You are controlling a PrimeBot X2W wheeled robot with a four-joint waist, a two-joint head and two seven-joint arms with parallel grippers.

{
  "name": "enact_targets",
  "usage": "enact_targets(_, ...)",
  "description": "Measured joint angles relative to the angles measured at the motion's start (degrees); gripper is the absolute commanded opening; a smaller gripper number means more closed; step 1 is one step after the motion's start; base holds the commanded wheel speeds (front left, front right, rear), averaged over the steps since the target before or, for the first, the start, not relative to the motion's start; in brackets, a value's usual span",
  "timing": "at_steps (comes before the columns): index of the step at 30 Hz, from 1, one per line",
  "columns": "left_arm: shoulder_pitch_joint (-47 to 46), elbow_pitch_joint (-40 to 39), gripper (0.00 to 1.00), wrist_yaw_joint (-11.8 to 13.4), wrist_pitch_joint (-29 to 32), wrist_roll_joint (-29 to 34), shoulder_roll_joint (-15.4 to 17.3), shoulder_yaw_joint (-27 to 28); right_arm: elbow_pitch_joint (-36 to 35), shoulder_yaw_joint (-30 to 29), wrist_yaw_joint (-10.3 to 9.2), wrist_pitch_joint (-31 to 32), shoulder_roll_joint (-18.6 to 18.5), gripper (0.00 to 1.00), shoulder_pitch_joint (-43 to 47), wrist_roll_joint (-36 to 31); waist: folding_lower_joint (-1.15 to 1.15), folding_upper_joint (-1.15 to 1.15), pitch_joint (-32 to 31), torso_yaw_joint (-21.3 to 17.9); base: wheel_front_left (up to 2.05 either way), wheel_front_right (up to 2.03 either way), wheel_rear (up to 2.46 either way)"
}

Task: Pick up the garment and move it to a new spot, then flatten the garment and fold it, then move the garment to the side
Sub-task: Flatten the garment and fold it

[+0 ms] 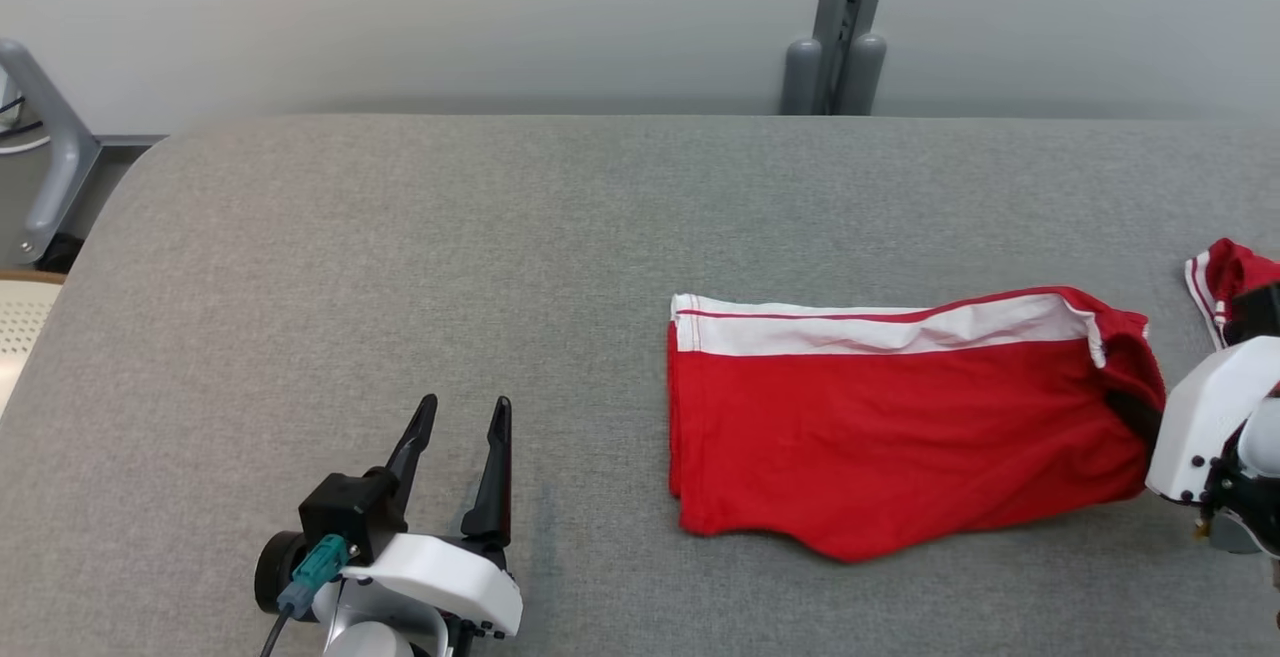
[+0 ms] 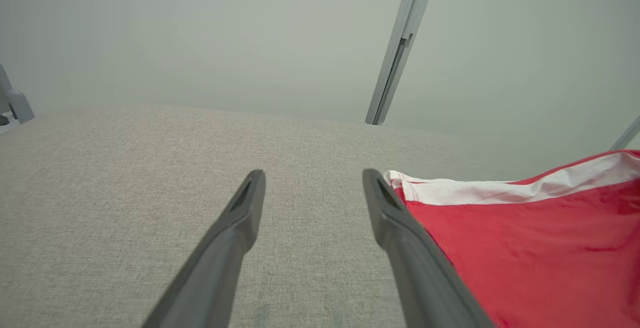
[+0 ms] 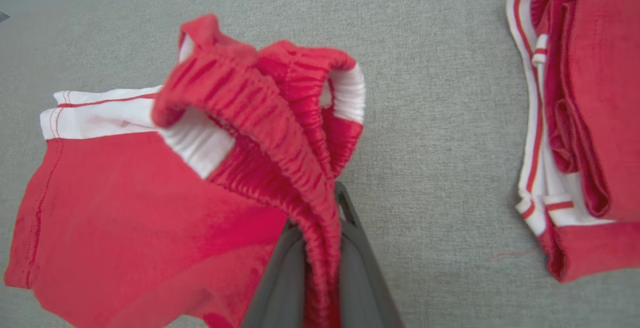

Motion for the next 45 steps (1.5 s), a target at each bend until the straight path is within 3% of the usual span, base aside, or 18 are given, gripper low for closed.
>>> enact_targets(5, 0.1, 0.4, 1.0, -0.3, 0.0, 0.0, 0.0, -0.3, -2.2, -2.5, 0.0, 1.7, 1.5, 0.0, 1.1, 1.4, 0.0, 0.0, -0.6, -1.2, 0.0, 0.0, 0.0)
enact_targets(15, 0.2, 1.2, 1.0, -0.8, 0.0, 0.1, -0.1, -1.5, -7.9, -3.7, 0.0, 6.1, 9.0, 0.0, 2.5, 5.2, 0.0, 0.0, -1.6, -0.3, 0.0, 0.0, 0.0)
enact_targets(28, 0.1, 0.7, 1.0, -0.5, 0.0, -0.6, -0.1, -2.4, -8.3, -2.9, -0.01, 9.6, 17.8, 0.0, -0.8, 1.8, 0.0, 0.0, -1.6, 2.2, 0.0, 0.0, 0.0)
enact_targets(37, -0.4, 0.2, 1.0, 0.0, 0.0, -2.1, -0.1, -3.8, -4.7, 1.2, 0.0, 10.4, 19.1, 0.0, -3.5, -2.4, 0.0, 0.0, -1.1, 3.8, 0.0, 0.0, 0.0)
enact_targets(44, -1.0, 0.1, 1.0, 0.3, 0.0, -2.7, -0.1, -4.5, -0.9, 4.1, -0.01, 7.6, 19.2, 0.0, -5.5, -2.1, 0.0, 0.0, -0.8, 5.1, 0.0, 0.0, 0.0)
enact_targets(45, -1.0, 0.1, 1.0, 0.3, 0.0, -2.8, -0.1, -4.6, -0.2, 4.2, -0.01, 7.0, 19.2, 0.1, -5.9, -1.4, 0.0, 0.0, -0.7, 5.3, 0.0, 0.0, 0.0)
